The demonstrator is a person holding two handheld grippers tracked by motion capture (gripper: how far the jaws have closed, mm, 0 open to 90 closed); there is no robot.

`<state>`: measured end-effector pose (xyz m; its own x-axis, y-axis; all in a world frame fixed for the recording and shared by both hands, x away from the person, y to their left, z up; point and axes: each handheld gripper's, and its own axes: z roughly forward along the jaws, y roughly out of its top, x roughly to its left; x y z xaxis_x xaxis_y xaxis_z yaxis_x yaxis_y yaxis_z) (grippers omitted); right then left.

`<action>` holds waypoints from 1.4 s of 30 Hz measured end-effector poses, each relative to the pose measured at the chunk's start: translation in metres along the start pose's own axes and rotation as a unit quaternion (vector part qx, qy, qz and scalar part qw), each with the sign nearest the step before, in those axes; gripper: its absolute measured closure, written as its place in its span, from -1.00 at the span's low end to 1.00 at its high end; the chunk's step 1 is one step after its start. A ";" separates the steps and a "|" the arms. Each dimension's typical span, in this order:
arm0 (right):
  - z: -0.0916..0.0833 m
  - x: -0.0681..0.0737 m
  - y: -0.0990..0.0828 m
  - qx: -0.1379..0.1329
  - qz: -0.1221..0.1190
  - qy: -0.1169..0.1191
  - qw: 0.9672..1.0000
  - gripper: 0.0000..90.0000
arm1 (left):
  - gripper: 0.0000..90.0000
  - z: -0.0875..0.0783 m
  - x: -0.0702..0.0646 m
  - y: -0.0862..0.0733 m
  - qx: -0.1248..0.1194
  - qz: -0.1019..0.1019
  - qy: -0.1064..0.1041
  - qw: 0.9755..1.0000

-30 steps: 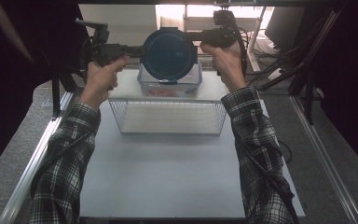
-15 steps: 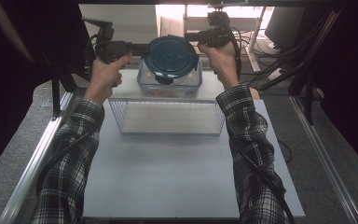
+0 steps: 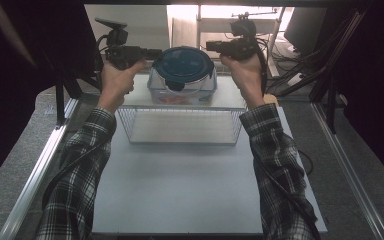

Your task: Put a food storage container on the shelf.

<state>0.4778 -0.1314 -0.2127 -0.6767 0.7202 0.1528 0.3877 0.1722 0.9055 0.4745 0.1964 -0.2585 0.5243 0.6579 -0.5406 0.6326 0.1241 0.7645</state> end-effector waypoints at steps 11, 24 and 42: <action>-0.040 0.030 -0.054 0.016 -0.057 -0.004 0.998 0.98 | 0.90 -0.050 -0.018 -0.044 -0.039 0.091 0.002 0.995; -0.014 0.022 -0.067 0.033 -0.032 0.015 0.999 0.98 | 1.00 -0.026 -0.018 -0.054 0.001 0.115 0.014 0.993; 0.003 -0.002 -0.057 0.021 0.003 -0.004 1.000 0.98 | 0.91 -0.014 -0.014 -0.051 -0.003 0.108 0.007 0.994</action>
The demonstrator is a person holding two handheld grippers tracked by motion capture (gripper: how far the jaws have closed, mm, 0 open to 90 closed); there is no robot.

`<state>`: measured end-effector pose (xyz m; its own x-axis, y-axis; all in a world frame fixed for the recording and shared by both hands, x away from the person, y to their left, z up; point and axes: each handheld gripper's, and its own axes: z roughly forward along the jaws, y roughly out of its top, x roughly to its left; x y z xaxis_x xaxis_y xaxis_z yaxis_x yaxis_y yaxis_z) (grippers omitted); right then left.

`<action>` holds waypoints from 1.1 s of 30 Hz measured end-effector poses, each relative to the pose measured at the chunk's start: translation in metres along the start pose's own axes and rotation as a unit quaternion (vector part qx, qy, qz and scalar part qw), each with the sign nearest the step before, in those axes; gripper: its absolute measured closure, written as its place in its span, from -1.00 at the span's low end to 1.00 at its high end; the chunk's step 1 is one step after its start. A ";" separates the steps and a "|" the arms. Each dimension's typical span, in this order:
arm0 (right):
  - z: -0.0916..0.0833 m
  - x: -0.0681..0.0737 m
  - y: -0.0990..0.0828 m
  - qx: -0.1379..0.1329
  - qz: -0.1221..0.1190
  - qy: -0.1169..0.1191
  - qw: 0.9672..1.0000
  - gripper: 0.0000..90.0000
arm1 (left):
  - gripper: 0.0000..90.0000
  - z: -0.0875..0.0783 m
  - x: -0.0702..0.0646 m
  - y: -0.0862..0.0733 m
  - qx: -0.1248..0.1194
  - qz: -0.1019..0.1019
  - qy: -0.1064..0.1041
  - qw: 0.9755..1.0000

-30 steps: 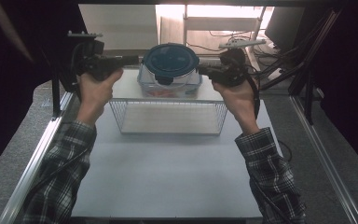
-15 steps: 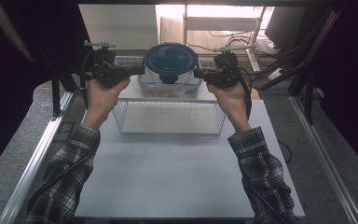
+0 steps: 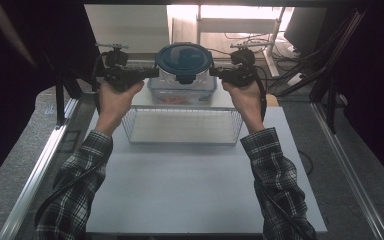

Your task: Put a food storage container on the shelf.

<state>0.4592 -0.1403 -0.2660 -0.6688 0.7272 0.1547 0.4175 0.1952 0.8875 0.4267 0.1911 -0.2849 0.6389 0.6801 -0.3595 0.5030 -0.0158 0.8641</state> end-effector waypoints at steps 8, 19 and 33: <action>-0.012 0.003 -0.018 -0.008 0.000 0.020 1.000 0.51 | 0.25 -0.006 -0.004 -0.020 0.005 0.015 -0.016 1.000; -0.028 0.013 -0.042 -0.013 -0.021 0.039 0.999 -0.19 | -0.42 -0.010 -0.011 -0.053 0.007 0.046 -0.021 0.999; -0.037 0.033 -0.101 0.002 -0.049 0.065 0.997 -0.78 | -0.89 -0.018 -0.037 -0.121 0.026 0.084 -0.029 0.996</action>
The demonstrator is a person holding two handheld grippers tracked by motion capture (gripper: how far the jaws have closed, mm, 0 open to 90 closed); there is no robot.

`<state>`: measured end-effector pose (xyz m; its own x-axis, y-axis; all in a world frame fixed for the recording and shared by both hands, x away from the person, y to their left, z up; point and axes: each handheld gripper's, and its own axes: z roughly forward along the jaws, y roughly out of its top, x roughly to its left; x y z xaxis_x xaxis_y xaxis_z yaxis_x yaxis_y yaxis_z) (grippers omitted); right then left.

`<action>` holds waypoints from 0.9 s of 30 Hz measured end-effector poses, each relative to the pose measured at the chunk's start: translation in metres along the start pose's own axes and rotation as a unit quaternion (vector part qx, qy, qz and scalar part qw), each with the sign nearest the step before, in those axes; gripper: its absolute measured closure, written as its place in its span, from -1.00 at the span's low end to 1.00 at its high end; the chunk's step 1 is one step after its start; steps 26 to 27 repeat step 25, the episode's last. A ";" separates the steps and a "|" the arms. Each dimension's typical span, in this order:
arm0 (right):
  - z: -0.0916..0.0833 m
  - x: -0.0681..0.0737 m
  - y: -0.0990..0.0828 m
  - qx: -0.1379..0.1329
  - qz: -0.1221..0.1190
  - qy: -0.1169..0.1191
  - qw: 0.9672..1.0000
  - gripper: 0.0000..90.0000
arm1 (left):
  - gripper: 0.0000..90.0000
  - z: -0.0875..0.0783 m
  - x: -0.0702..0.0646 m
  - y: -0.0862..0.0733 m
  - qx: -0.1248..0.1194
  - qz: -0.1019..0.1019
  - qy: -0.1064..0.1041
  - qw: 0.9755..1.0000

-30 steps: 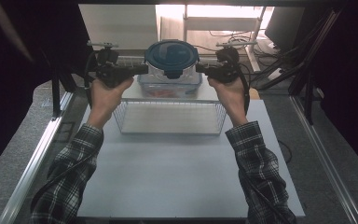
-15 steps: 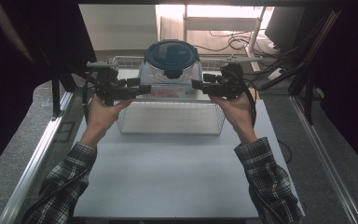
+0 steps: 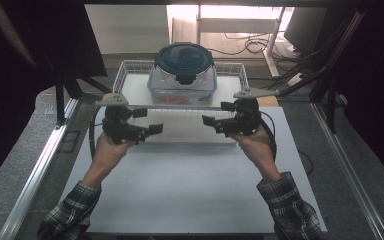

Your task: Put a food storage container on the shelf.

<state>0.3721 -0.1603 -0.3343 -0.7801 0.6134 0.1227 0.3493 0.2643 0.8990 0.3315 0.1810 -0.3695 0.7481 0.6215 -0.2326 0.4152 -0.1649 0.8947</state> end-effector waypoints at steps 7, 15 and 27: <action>-0.004 0.018 -0.062 0.030 -0.010 0.010 0.999 -0.97 | -0.92 0.003 -0.012 -0.063 0.014 -0.003 0.015 1.000; -0.003 0.025 -0.145 0.056 -0.008 0.009 0.998 -0.97 | -0.92 0.024 -0.011 -0.145 0.064 -0.007 0.044 0.997; 0.007 0.025 -0.185 0.112 -0.011 -0.010 0.994 -0.96 | -0.97 0.039 -0.022 -0.163 0.121 0.023 0.048 0.991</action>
